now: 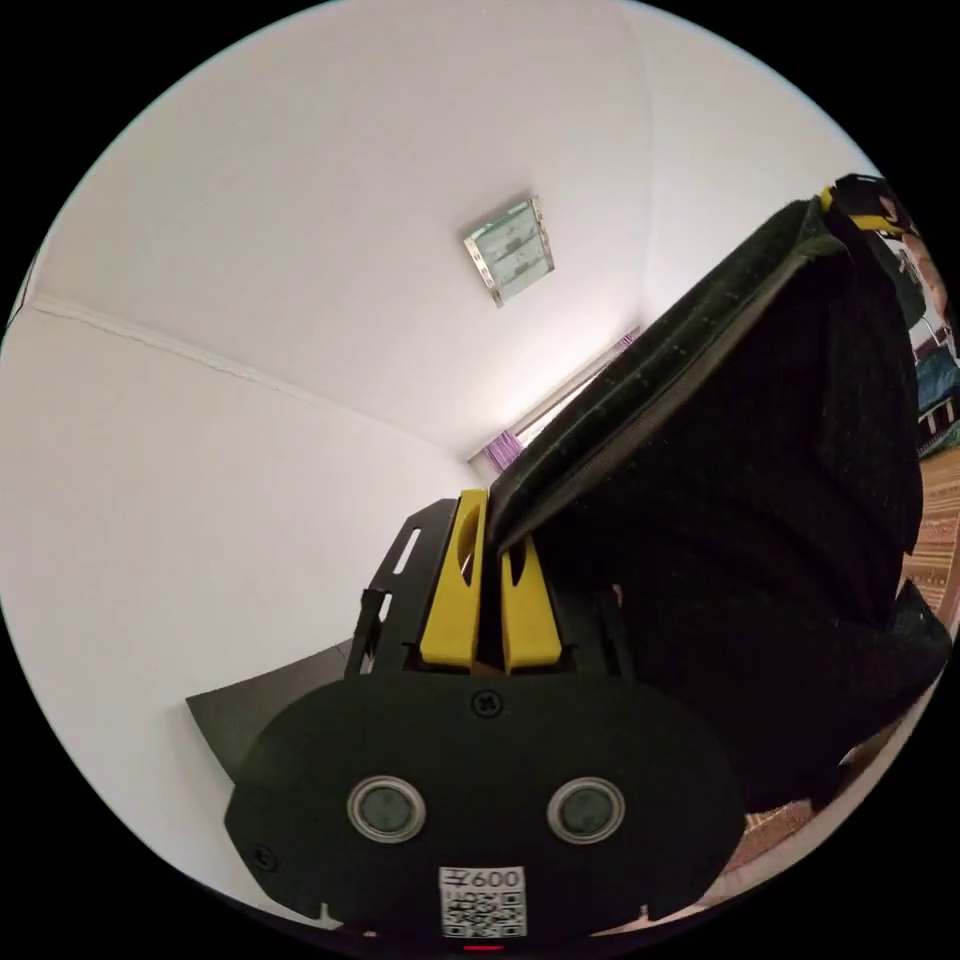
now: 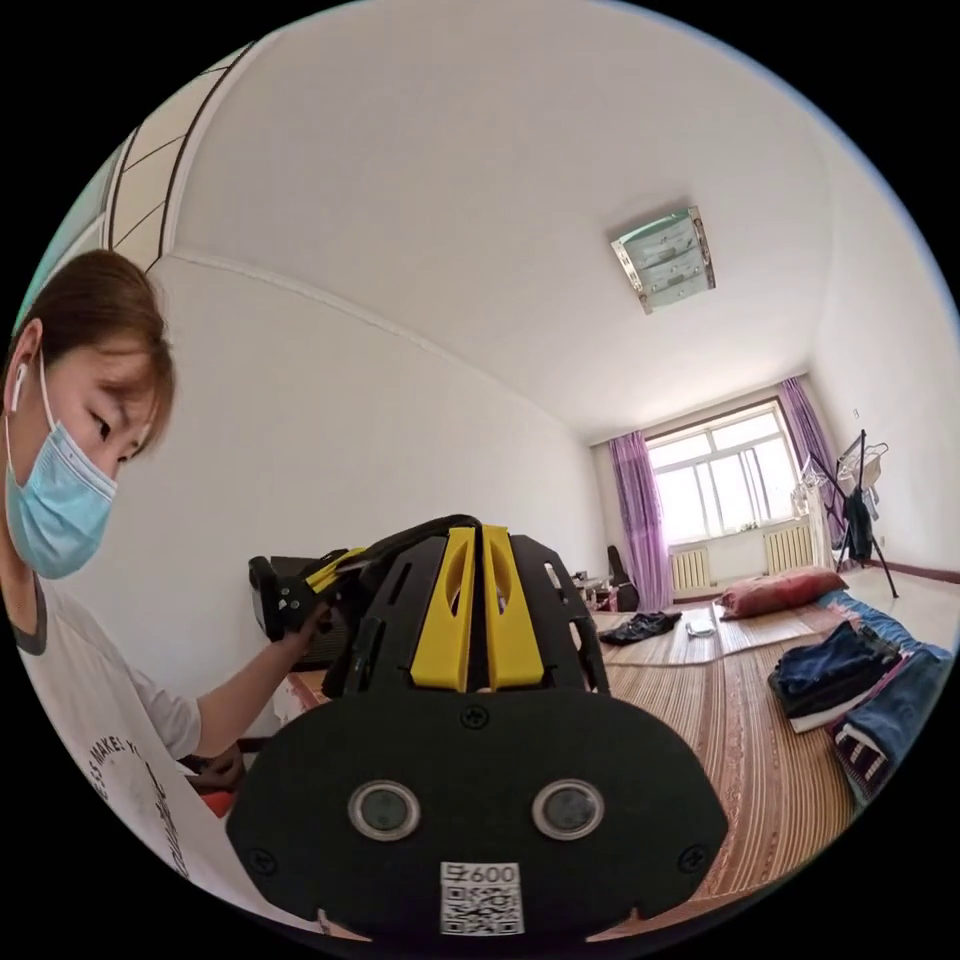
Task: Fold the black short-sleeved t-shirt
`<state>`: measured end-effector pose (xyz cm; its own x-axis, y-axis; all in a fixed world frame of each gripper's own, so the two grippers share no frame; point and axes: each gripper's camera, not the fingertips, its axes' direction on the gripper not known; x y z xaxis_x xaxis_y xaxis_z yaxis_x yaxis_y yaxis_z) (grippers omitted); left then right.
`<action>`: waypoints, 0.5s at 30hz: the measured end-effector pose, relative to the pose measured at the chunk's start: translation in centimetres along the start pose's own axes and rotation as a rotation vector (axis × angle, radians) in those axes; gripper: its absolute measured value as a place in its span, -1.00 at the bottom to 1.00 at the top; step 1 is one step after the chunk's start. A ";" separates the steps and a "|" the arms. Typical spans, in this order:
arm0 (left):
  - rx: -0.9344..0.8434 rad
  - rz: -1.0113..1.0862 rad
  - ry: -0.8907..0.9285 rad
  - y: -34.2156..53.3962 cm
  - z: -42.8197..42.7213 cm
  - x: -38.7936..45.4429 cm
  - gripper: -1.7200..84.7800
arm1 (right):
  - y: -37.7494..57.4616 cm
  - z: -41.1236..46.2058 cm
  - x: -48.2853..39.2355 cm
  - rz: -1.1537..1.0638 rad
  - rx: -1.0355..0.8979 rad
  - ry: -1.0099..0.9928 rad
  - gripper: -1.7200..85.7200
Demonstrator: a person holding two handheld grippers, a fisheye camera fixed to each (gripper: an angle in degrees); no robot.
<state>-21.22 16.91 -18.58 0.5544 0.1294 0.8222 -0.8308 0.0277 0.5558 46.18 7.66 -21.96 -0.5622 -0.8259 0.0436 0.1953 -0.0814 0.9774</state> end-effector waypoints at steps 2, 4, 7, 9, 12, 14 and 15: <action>0.041 -0.012 -0.002 -2.6 -0.9 -3.0 -0.96 | -3.0 -1.1 0.0 -0.006 0.056 -0.013 -0.98; 0.047 0.008 0.044 -5.4 -0.4 -6.4 -0.95 | -5.3 -1.5 0.5 -0.004 0.083 -0.012 -0.98; 0.053 0.018 0.084 -7.0 1.3 -9.0 -0.94 | -8.3 -1.2 1.2 -0.050 0.087 0.004 -0.98; 0.052 0.057 0.091 -7.4 3.5 -9.8 -0.94 | -9.3 -0.2 1.1 -0.102 0.078 0.045 -0.98; 0.004 0.175 0.068 -6.3 8.3 -7.8 -0.93 | -9.3 3.4 1.0 -0.266 0.026 0.205 -0.98; -0.034 0.206 0.080 -4.9 13.2 -6.1 -0.90 | -8.3 9.0 2.7 -0.372 -0.024 0.341 -0.98; -0.092 0.256 0.110 -4.1 17.9 -4.5 -0.85 | -8.1 10.8 3.5 -0.382 -0.043 0.370 -0.98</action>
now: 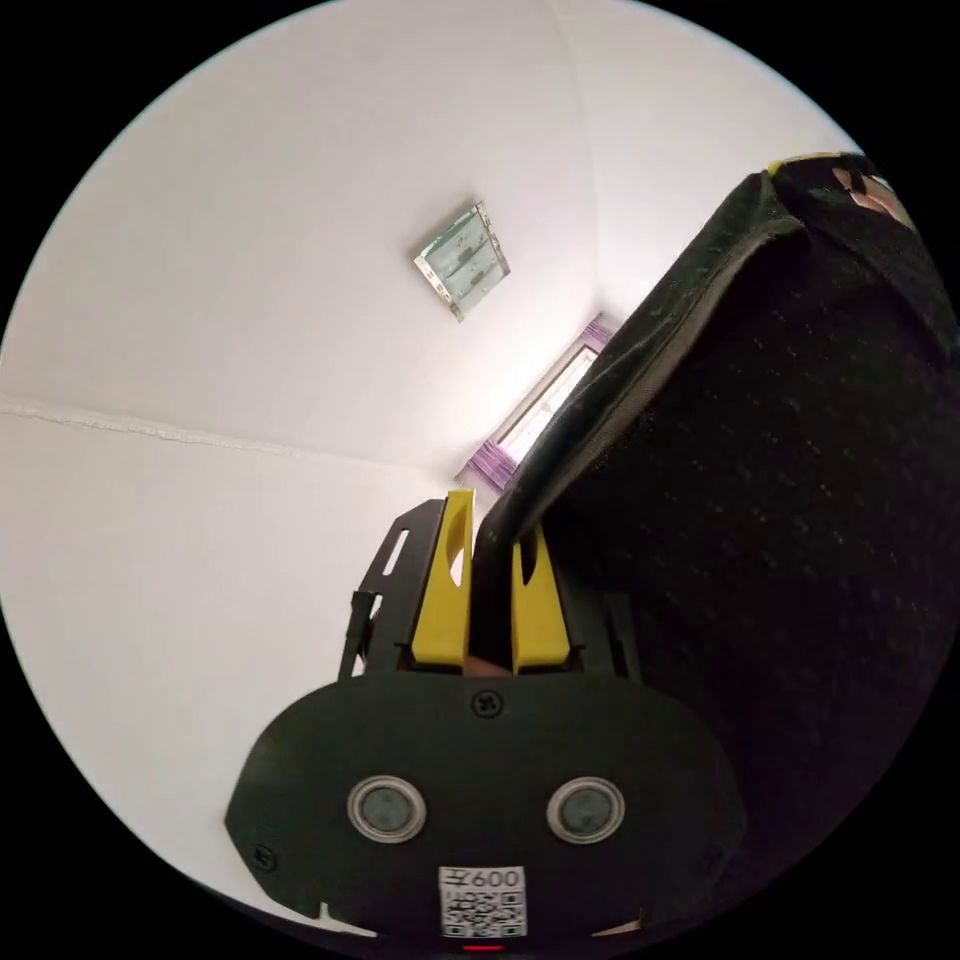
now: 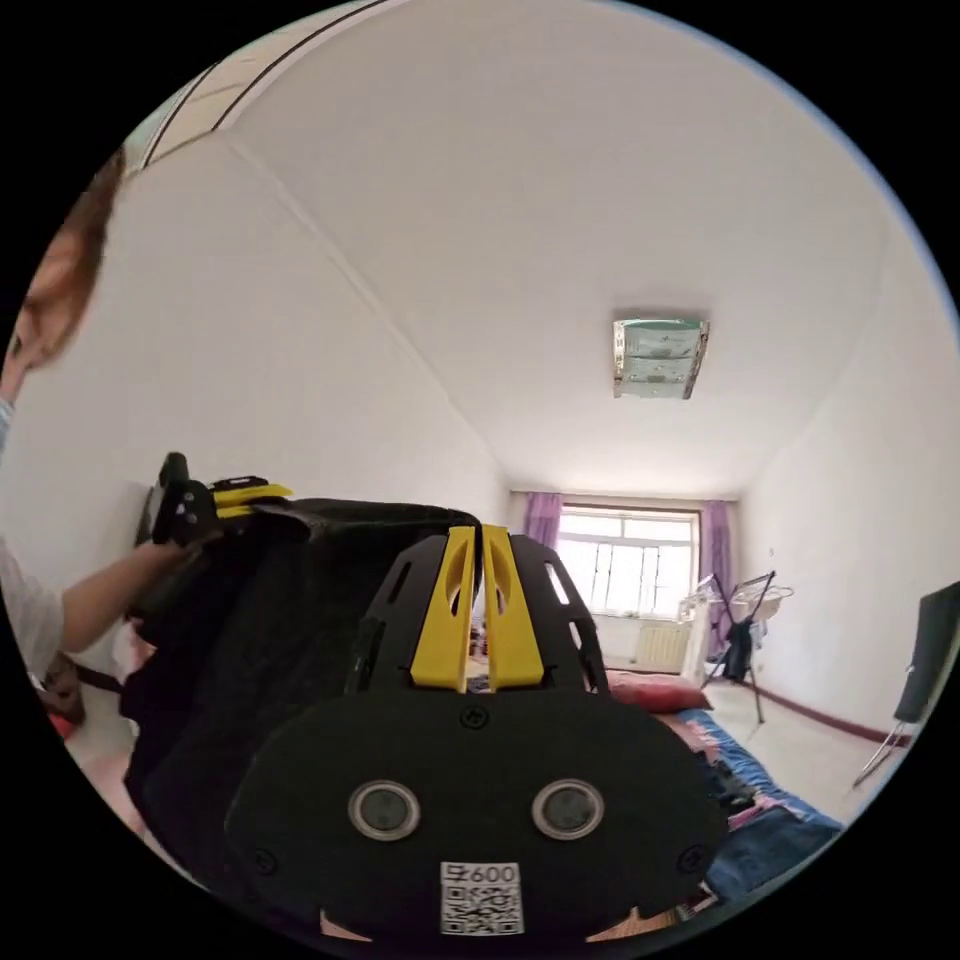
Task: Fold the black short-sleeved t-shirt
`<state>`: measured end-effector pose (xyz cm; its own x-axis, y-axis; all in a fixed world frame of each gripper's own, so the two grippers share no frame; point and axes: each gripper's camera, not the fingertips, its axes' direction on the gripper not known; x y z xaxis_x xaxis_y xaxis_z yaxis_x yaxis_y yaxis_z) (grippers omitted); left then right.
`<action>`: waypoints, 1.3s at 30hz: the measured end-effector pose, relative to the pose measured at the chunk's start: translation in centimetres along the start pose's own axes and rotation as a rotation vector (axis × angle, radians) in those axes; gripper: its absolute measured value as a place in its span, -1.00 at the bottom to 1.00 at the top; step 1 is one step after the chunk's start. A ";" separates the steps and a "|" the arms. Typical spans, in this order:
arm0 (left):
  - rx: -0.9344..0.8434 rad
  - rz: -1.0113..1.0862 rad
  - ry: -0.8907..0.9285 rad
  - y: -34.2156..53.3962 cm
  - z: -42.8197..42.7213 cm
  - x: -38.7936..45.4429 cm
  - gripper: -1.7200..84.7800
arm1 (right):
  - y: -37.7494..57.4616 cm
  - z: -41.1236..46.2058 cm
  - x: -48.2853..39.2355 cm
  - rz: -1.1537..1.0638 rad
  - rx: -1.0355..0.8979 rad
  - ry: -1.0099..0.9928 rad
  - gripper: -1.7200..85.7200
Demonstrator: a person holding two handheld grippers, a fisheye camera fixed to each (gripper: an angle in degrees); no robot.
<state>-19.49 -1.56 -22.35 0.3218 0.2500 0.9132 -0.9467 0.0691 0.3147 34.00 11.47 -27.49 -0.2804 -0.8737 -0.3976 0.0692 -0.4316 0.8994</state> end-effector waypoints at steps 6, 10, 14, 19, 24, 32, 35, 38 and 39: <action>-0.451 -0.554 0.572 7.5 28.5 -4.7 -0.61 | 6.1 19.8 4.6 0.030 -0.474 0.094 -0.98; -0.504 -0.557 0.666 13.2 34.7 -2.9 -0.56 | 14.5 25.1 6.3 0.112 -0.630 0.016 -0.98; -0.627 -0.375 0.688 18.0 38.5 3.5 -0.64 | 20.0 26.3 4.9 0.130 -0.667 -0.012 -0.98; -0.540 -0.171 0.673 22.3 36.9 8.3 -0.87 | 18.9 24.5 4.6 0.159 -0.604 -0.039 -0.98; -0.494 -0.242 0.898 25.8 32.6 4.7 -0.89 | 12.6 18.6 5.7 0.132 -0.511 -0.100 -0.98; -0.254 -0.298 0.686 28.5 5.9 -6.6 -0.90 | -0.5 -5.0 -1.0 -0.081 -0.321 -0.328 -0.98; -0.153 -0.292 0.645 25.0 -1.1 -12.6 -0.90 | -6.7 -9.8 -2.8 -0.211 -0.242 -0.261 -0.98; -0.054 -0.238 0.513 19.7 -5.3 -17.5 -0.89 | -12.3 -12.5 -3.6 -0.313 -0.108 -0.189 -0.98; -0.015 -0.227 0.458 17.9 -6.2 -19.0 -0.89 | -13.1 -12.7 -3.6 -0.328 -0.085 -0.170 -0.98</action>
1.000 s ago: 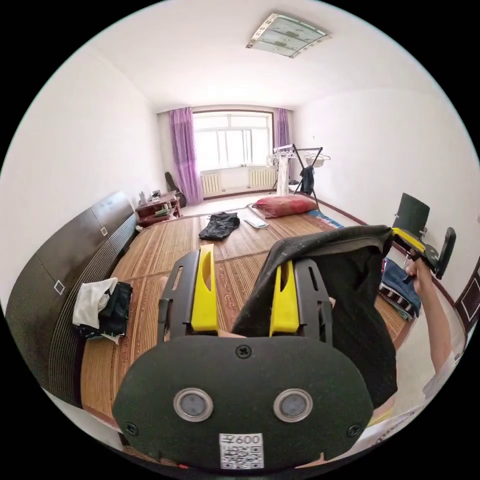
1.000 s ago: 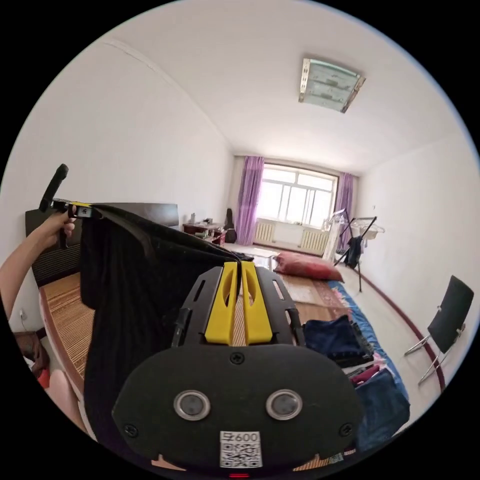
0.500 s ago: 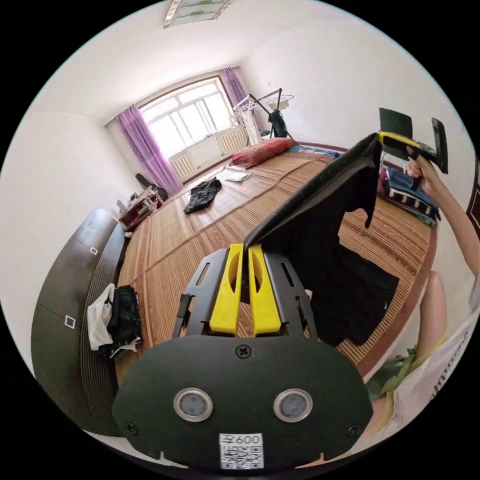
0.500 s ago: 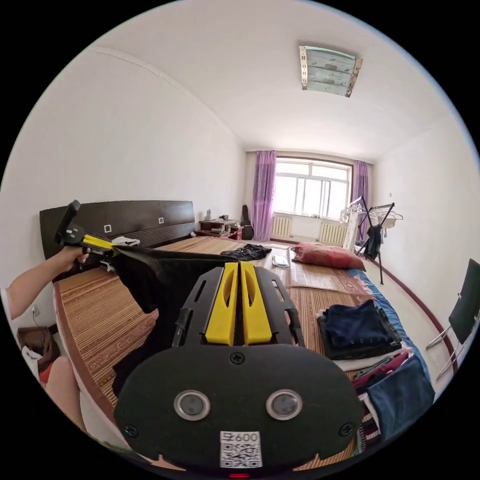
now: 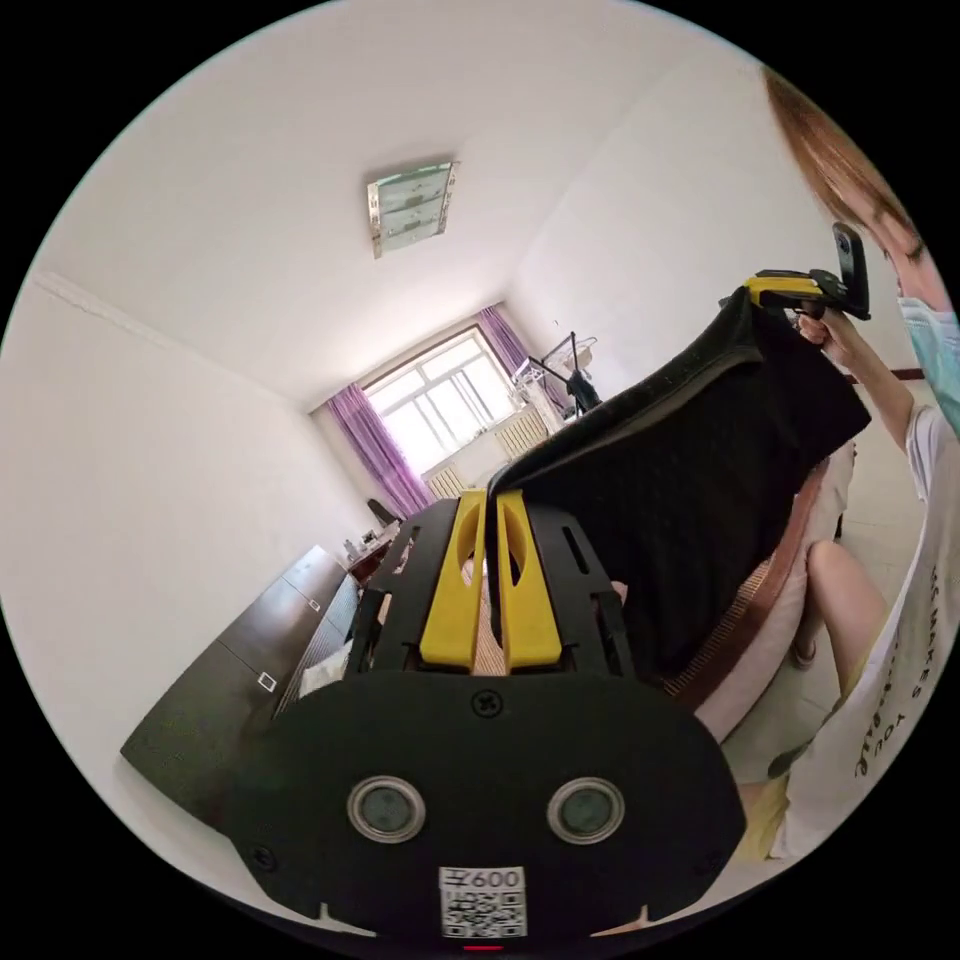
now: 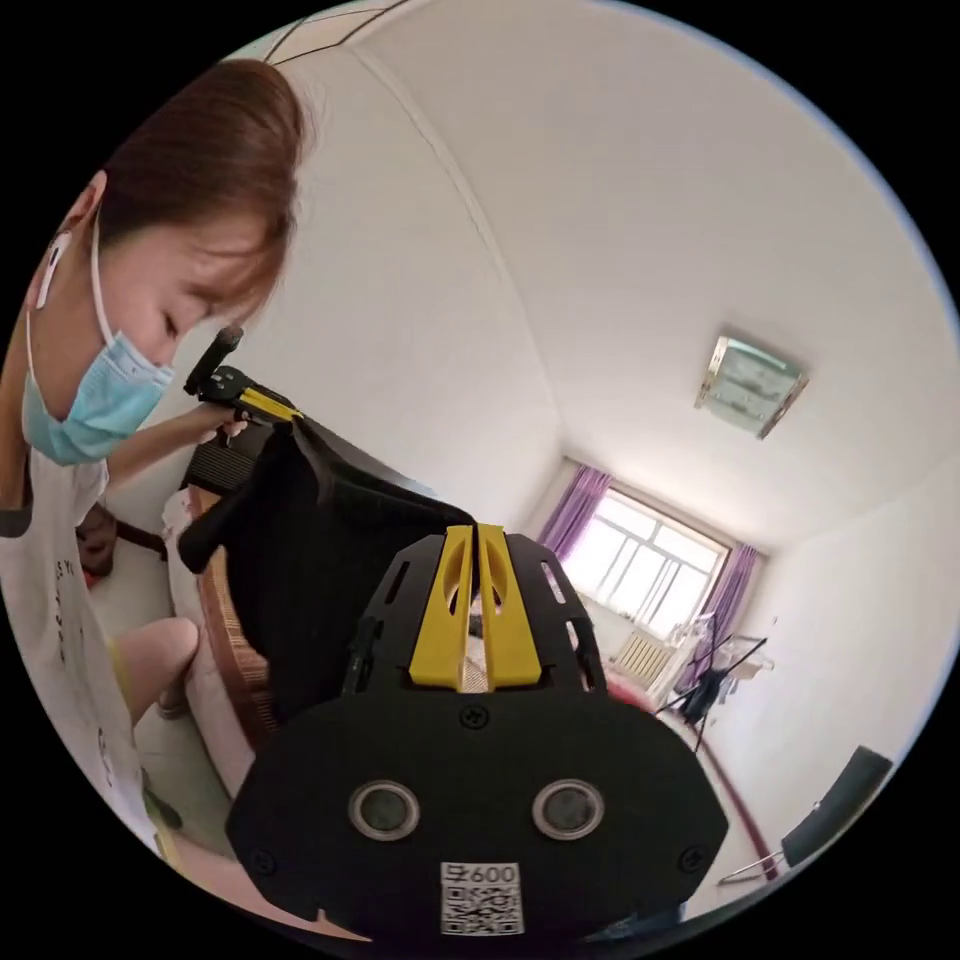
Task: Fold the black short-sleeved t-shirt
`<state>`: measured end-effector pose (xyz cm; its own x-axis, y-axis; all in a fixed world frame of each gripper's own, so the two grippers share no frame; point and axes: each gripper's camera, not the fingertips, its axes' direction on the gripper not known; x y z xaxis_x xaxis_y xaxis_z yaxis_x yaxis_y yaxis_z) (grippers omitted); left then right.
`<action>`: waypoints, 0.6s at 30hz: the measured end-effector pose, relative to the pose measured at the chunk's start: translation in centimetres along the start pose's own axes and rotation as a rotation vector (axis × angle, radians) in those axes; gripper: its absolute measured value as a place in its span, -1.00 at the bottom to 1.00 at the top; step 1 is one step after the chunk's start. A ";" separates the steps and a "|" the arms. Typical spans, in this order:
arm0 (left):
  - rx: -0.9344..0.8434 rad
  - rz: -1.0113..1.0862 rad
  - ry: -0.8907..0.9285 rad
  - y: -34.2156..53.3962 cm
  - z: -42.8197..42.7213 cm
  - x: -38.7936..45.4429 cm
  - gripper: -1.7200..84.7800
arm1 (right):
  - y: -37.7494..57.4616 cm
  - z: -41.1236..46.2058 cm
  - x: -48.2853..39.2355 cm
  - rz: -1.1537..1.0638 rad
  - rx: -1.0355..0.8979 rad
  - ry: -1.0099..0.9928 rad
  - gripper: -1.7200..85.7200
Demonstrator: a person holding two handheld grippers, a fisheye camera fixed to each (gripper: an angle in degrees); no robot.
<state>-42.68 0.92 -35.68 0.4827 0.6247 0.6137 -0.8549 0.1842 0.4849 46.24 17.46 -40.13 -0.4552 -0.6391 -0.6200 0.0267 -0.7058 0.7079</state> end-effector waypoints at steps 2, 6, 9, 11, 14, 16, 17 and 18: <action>0.054 0.006 -0.037 -2.5 -1.3 -1.0 -0.89 | -2.0 -0.1 1.4 -0.018 0.052 0.046 -0.98; 0.160 -0.066 0.021 -5.5 0.9 -3.9 -0.90 | -1.7 3.1 4.9 0.065 0.047 0.018 -0.98; 0.092 -0.155 0.166 -5.8 9.0 -5.7 -0.91 | 1.5 7.9 8.4 0.226 0.020 -0.050 -0.98; 0.013 -0.183 0.238 -5.3 15.5 -5.9 -0.91 | 5.5 13.5 10.8 0.340 -0.050 -0.107 -0.98; -0.162 -0.177 0.262 -3.6 27.8 -4.1 -0.91 | 11.3 22.0 13.1 0.411 -0.150 -0.190 -0.98; -0.212 -0.138 0.194 -2.1 36.0 -1.9 -0.91 | 14.3 26.1 13.4 0.376 -0.127 -0.142 -0.98; -0.210 -0.133 0.184 -1.9 37.7 -1.6 -0.91 | 15.8 29.2 13.5 0.370 -0.130 -0.087 -0.98; -0.199 -0.165 0.165 -1.8 41.2 -1.4 -0.91 | 16.4 30.9 13.4 0.353 -0.134 -0.062 -0.98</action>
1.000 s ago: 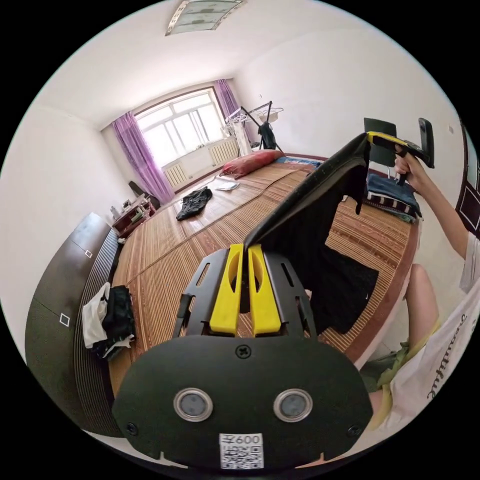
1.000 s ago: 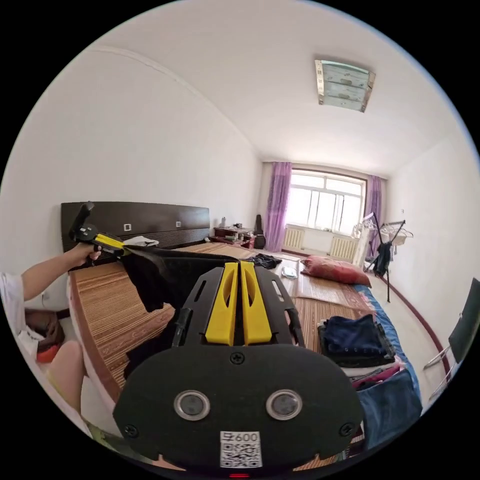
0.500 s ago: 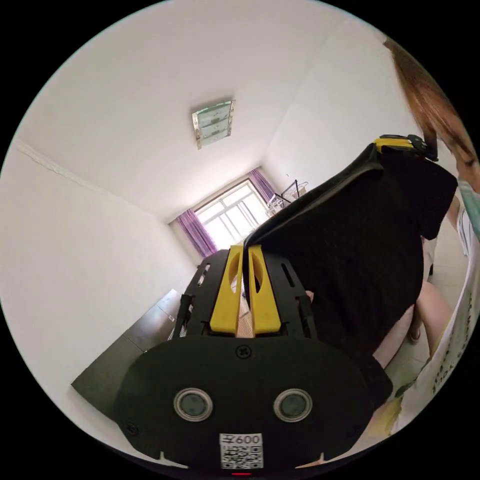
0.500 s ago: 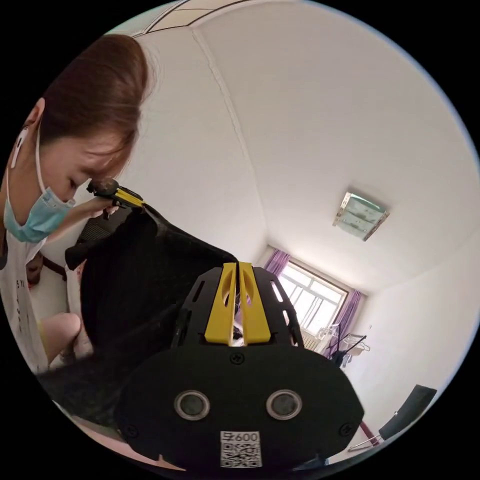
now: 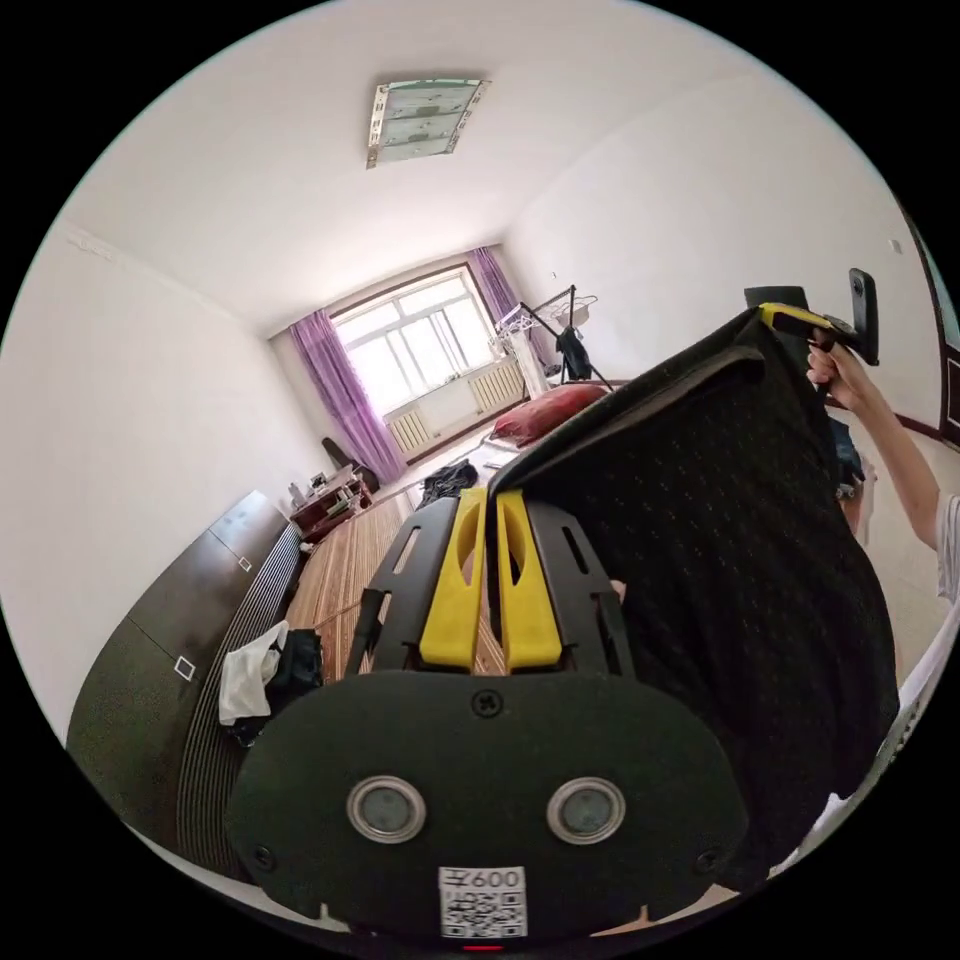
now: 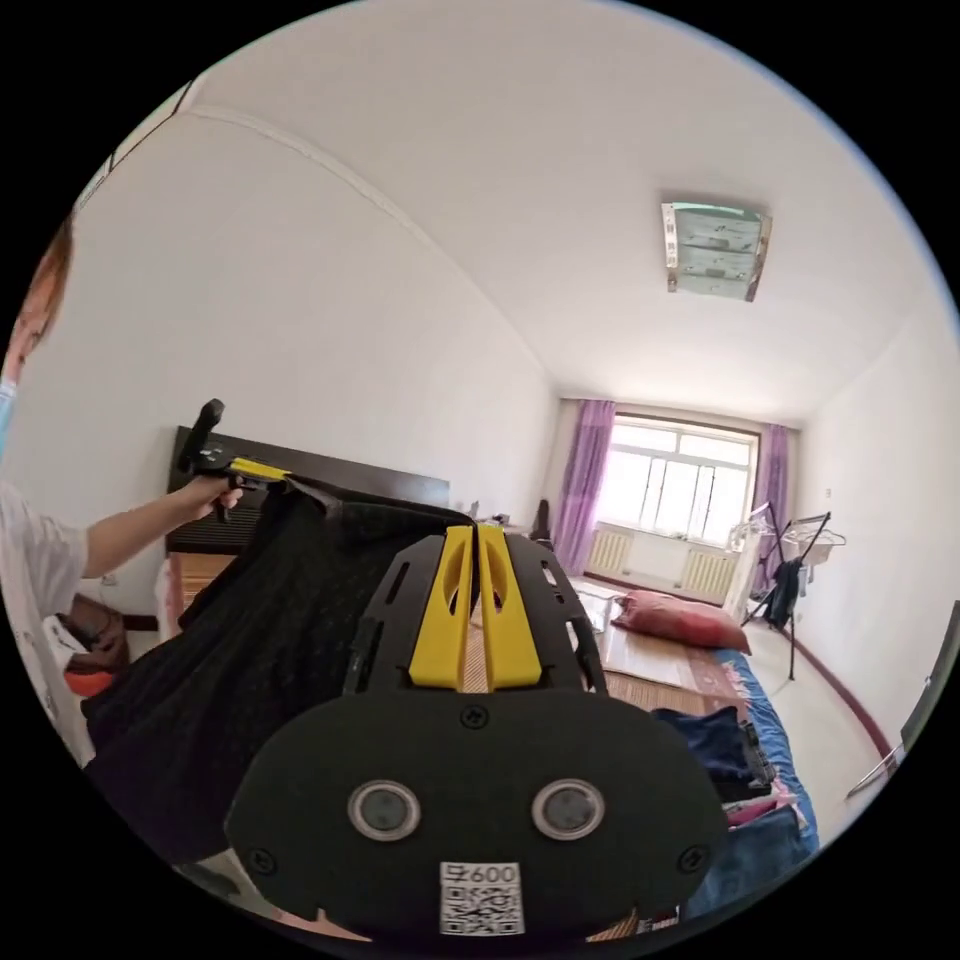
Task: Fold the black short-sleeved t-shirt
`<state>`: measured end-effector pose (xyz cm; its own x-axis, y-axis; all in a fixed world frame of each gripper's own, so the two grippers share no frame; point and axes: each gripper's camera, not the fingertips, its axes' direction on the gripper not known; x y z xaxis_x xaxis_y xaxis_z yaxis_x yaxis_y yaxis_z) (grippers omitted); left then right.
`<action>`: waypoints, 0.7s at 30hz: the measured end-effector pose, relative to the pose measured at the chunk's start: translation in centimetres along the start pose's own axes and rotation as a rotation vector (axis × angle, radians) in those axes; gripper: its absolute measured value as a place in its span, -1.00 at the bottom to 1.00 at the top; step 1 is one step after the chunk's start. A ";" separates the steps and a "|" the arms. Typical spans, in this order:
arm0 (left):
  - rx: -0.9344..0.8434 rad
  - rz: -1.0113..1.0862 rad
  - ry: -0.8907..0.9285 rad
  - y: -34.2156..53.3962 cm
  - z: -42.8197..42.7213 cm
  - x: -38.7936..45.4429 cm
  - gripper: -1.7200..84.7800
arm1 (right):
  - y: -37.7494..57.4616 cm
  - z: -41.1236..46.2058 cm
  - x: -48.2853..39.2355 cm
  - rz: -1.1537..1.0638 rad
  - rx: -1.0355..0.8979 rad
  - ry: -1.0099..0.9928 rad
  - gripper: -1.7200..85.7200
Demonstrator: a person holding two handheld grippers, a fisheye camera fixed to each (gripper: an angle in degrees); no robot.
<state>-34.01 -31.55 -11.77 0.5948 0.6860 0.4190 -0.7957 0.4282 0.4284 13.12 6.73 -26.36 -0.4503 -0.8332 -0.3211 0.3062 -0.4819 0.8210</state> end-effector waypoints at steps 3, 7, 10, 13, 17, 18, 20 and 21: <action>0.035 -0.083 -0.054 -2.0 9.9 -0.4 -0.90 | 2.3 10.1 1.4 -0.015 -0.050 0.150 -0.98; -0.304 0.021 -0.058 -1.2 29.4 3.5 -0.89 | 10.9 26.8 5.0 0.145 -0.426 0.239 -0.97; -0.717 -0.114 0.090 3.3 44.9 4.9 -0.79 | 18.4 33.4 6.9 0.351 -0.618 0.221 -0.97; -0.653 -0.212 0.201 3.9 47.3 4.3 -0.78 | 22.9 35.7 6.6 0.419 -0.624 0.213 -0.98; -0.664 -0.255 0.020 2.8 47.3 1.1 -0.85 | 24.8 38.6 8.8 0.395 -0.727 0.309 -0.98; -0.648 -0.234 0.066 2.6 47.0 1.3 -0.87 | 24.7 38.9 9.3 0.397 -0.741 0.326 -0.98; -0.635 -0.146 0.231 2.5 47.2 3.2 -0.90 | 24.0 39.7 10.7 0.386 -0.737 0.326 -0.98; -0.646 -0.084 0.336 2.8 47.7 5.1 -0.92 | 23.8 39.8 10.8 0.371 -0.724 0.290 -0.98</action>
<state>-27.69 -54.89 29.76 0.6723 0.7345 0.0926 -0.7193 0.6777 -0.1525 -17.84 -2.98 8.52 -0.0136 -0.9599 -0.2800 0.8946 -0.1368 0.4253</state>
